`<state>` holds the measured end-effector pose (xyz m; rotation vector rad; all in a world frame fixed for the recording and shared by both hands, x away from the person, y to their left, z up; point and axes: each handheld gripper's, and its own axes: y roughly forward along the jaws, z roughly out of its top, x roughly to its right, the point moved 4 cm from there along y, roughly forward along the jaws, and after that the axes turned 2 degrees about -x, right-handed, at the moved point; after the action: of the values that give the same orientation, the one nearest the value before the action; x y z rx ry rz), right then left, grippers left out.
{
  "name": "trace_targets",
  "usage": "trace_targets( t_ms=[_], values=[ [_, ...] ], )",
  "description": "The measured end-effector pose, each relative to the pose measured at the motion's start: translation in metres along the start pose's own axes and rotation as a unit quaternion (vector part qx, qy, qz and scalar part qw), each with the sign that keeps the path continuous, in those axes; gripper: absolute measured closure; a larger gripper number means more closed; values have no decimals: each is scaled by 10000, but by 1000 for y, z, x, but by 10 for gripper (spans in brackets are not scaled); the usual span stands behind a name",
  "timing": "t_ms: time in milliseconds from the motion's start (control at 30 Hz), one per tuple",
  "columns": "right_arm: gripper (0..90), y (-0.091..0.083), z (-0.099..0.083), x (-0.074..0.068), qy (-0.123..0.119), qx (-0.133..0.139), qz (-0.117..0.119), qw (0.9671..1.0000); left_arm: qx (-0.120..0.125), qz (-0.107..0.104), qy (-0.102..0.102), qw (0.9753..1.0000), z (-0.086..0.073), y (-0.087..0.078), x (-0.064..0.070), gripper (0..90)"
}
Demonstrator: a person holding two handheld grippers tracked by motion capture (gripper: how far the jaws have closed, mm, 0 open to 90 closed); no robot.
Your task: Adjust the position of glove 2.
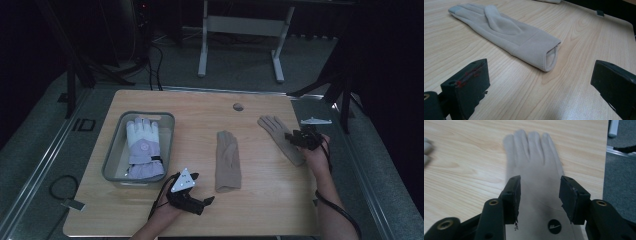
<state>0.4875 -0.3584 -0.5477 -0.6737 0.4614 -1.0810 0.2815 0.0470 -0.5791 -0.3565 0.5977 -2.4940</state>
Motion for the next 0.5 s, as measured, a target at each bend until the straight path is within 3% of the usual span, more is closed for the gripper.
trace_targets(
  t_ms=[133,167,300,367,500],
  values=[
    [526,7,-2,2,14,-31,57,10000,-7,-10,-6,10000,0,0,0,20],
    [531,11,-4,0,-22,-34,170,9998,-11,-10,-7,10000,0,0,0,20],
    [564,24,-12,-2,-370,-374,-36,9986,-7,-3,-16,10000,0,0,0,20],
    [601,25,-14,-2,-274,-289,-6,9992,-9,-5,-8,10000,0,0,0,20],
    [784,25,-16,-2,-80,-200,-59,9998,-1,-8,-20,10000,0,0,0,20]
  ],
)
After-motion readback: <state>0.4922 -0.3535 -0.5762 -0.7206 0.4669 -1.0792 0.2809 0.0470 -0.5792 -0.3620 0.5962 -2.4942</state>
